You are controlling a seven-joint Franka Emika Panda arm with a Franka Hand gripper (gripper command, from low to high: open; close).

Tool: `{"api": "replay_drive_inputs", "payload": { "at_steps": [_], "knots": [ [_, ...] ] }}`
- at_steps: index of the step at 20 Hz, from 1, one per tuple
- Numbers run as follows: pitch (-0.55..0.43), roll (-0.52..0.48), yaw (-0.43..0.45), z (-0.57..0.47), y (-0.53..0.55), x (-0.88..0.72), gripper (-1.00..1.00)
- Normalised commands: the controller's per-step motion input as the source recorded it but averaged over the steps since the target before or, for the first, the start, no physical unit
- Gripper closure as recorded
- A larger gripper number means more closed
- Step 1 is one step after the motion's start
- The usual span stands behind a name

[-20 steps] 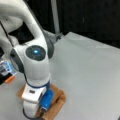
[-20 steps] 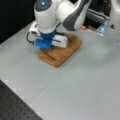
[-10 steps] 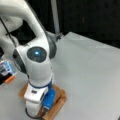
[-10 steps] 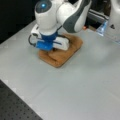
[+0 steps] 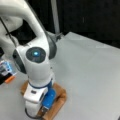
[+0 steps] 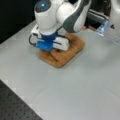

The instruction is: Folding a towel twice

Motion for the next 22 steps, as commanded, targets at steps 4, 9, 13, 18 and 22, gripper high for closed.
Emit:
{"api": "replay_drive_inputs", "payload": {
  "at_steps": [4, 9, 13, 18, 22],
  "knots": [
    [0.03, 0.042, -0.098, 0.07, -0.02, -0.01, -1.0],
    [0.094, -0.042, -0.113, 0.13, -0.06, -0.04, -1.0],
    [0.143, -0.091, -0.06, 0.24, -0.11, -0.08, -1.0],
    [0.205, -0.133, -0.024, 0.32, -0.07, -0.09, -1.0],
    [0.186, -0.112, -0.059, 0.29, 0.05, -0.05, -1.0]
  ]
}}
